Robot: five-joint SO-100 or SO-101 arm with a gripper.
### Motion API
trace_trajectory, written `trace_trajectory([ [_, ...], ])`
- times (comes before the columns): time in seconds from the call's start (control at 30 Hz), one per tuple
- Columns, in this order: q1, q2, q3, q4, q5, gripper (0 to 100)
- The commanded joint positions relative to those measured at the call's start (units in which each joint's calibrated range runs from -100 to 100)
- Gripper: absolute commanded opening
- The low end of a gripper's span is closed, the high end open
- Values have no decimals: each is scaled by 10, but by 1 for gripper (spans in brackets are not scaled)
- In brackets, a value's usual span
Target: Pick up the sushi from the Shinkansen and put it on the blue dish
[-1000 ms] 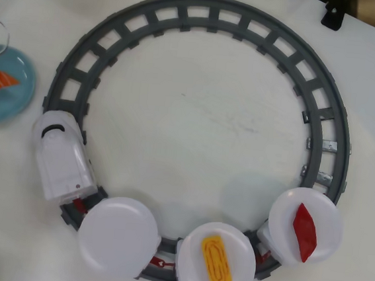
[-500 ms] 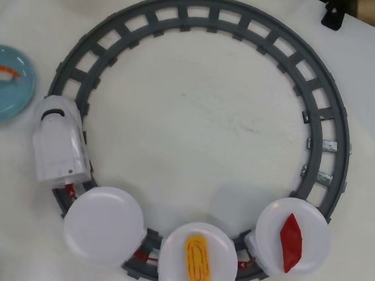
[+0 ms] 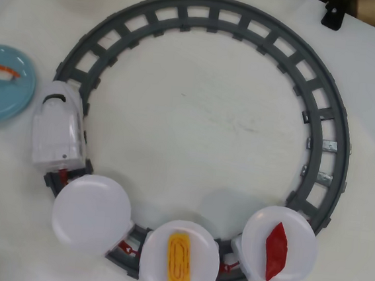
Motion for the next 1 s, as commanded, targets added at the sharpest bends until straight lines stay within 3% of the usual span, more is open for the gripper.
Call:
trace_trajectory([
  [0.0, -3, -119, 94, -52, 1, 20],
  [0.4, -3, -538, 816, -371, 28, 20],
  [0.63, -4, -791, 1064, -386, 45, 18],
  [0.8, 3, -905, 1167, -372, 48, 2],
  [0.97, 1, -959, 1202, -317, 61, 3],
])
